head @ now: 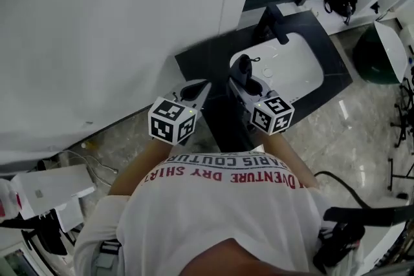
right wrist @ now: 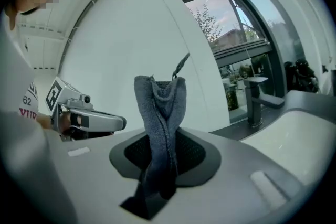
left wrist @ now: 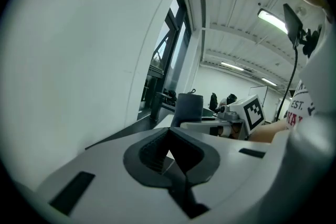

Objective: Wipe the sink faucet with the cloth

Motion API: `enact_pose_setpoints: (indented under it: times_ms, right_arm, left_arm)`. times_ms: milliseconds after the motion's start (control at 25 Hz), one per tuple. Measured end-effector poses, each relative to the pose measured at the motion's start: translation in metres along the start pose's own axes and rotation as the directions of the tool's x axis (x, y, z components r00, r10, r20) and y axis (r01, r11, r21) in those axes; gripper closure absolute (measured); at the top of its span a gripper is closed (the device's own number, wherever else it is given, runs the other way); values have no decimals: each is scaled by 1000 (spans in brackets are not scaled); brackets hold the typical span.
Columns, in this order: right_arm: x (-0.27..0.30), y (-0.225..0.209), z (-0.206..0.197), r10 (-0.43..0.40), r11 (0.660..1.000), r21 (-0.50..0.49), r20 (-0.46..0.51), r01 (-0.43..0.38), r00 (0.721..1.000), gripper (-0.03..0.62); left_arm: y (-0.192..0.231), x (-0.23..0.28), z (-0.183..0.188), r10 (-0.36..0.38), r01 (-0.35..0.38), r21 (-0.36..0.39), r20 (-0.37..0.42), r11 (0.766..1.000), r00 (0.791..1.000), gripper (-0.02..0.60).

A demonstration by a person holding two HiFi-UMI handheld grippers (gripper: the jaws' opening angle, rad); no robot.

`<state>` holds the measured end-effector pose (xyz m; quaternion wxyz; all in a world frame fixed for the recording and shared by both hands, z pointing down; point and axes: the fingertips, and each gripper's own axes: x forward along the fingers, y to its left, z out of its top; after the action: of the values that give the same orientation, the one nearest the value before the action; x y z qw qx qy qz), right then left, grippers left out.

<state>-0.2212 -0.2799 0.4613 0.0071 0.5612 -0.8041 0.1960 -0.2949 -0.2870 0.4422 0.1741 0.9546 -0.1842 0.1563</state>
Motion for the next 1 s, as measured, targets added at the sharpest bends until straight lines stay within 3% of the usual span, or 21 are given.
enact_pose_setpoints:
  times_ms: [200, 360, 640, 840, 1000]
  right_arm:
    - [-20, -39, 16, -174, 984, 32, 24, 173, 984, 516]
    - [-22, -53, 4, -225, 973, 52, 12, 224, 974, 516]
    - [-7, -95, -6, -274, 958, 86, -24, 275, 961, 516]
    - [23, -138, 6, -338, 941, 23, -3, 338, 941, 516]
    - [44, -188, 27, -422, 904, -56, 37, 424, 906, 516]
  left_arm:
    - [-8, 51, 18, -145, 148, 47, -61, 988, 987, 580]
    - [-13, 83, 23, -207, 211, 53, -74, 976, 976, 580]
    - [-5, 114, 24, -228, 233, 33, -100, 972, 968, 580]
    - [11, 124, 12, -215, 216, -9, -108, 976, 971, 580]
    - [22, 138, 4, -210, 206, -44, -118, 978, 971, 580]
